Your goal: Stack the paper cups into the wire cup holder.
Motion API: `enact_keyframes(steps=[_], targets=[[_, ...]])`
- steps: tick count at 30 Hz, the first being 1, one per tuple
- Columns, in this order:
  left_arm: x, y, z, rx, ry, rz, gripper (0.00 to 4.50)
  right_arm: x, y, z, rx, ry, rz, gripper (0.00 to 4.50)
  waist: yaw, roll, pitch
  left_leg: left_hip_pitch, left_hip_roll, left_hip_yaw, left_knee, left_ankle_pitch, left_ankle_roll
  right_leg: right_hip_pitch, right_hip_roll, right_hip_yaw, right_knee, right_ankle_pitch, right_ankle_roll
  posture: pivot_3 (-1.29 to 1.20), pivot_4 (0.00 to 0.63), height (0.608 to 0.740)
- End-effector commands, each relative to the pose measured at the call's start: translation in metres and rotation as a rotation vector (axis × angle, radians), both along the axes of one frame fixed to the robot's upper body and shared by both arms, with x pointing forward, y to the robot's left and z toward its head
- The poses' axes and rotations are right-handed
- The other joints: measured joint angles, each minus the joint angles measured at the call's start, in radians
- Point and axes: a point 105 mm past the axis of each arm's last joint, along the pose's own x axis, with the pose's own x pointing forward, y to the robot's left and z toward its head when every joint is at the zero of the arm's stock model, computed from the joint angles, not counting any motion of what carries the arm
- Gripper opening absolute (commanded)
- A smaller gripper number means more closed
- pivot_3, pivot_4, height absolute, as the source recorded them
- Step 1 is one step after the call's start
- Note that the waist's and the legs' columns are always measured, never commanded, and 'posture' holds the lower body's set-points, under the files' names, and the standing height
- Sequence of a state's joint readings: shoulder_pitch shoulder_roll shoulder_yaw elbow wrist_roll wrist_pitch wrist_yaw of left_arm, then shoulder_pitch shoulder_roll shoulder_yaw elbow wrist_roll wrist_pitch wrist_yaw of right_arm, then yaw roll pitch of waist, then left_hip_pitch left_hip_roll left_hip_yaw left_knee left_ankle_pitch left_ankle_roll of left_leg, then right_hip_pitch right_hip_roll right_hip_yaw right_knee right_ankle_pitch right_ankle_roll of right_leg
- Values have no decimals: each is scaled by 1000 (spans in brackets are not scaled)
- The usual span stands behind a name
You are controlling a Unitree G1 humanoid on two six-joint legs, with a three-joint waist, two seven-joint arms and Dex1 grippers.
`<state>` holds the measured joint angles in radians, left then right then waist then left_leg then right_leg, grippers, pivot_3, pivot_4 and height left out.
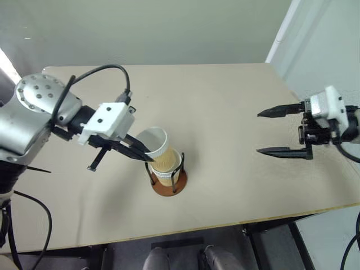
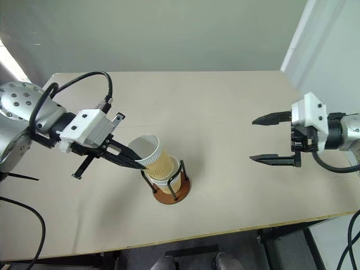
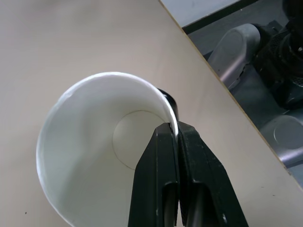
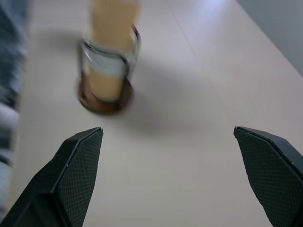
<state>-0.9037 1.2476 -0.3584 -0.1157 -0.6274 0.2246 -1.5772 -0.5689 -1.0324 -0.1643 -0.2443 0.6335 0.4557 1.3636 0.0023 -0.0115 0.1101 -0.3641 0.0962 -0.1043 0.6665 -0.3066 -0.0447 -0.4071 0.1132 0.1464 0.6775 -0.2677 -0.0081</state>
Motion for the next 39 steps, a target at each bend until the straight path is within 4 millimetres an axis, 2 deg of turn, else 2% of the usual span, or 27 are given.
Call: enact_keyframes(steps=[1, 4, 15, 16, 18, 27, 28, 34, 37, 39], targets=[[-4, 0, 10, 10, -37, -33, 35, -24, 6, 26, 71, -49, 99, 4500, 0, 0, 0, 0, -2, 0, 0, 0, -1, 0, 0, 0, 0, 0, 0, 0, 150, 740], [-3, 0, 8, 14, -37, -34, 35, -29, 9, 32, 112, -38, 120, 4500, -1, 0, 0, 1, -6, -1, 0, 0, -1, 1, 0, 2, 0, 0, 1, 0, 150, 740], [4, 1, 4, 45, -67, -21, 35, -25, 10, 25, 93, -34, 88, 4500, 0, 0, 0, 1, -7, -1, 0, 0, 0, 1, -1, 3, 0, -1, 1, 0, 150, 740], [4, 0, 4, 43, -67, -21, 448, -24, 10, 25, 92, -35, 86, 4500, 0, 0, 0, 1, -8, -1, 0, 0, 0, 1, -1, 3, 0, -1, 1, 0, 150, 740], [4, -2, 5, 39, -66, -24, 958, -22, 10, 24, 89, -38, 80, 4500, 0, 0, 0, 1, -8, -2, 0, 0, 0, 1, -1, 3, 0, -1, 1, 0, 150, 740], [4, -7, 12, 1, -63, -19, 4248, -18, 11, 20, 74, -39, 77, 4500, 0, 0, 0, 1, -10, -2, 0, 0, 1, 1, -1, 3, 0, -1, 1, 0, 150, 740], [5, -7, 14, -5, -71, -13, 4471, -16, 11, 19, 74, -36, 79, 4500, 0, 0, 0, 1, -10, -2, 0, 0, 1, 1, -2, 3, 0, -1, 1, 0, 150, 740], [12, 8, 28, -71, -157, 140, 4471, 1, 12, 9, 68, -2, 90, 4500, -5, 0, 0, 1, -11, -2, 1, -1, 1, 0, -2, 4, 1, -1, 2, 0, 150, 740], [10, 26, 29, -129, -160, 272, 4471, 15, 9, -2, 60, 42, 87, 4500, -15, 0, 0, 4, -12, -2, -1, -1, 1, 0, -2, 8, 2, -1, 2, 0, 150, 740], [3, 53, 23, -180, -120, 432, 4471, 24, 5, -17, 34, 93, 98, 4500, -21, 0, 0, 5, -12, -1, -1, -1, 2, 0, -2, 11, 2, -2, 3, 0, 150, 740]])
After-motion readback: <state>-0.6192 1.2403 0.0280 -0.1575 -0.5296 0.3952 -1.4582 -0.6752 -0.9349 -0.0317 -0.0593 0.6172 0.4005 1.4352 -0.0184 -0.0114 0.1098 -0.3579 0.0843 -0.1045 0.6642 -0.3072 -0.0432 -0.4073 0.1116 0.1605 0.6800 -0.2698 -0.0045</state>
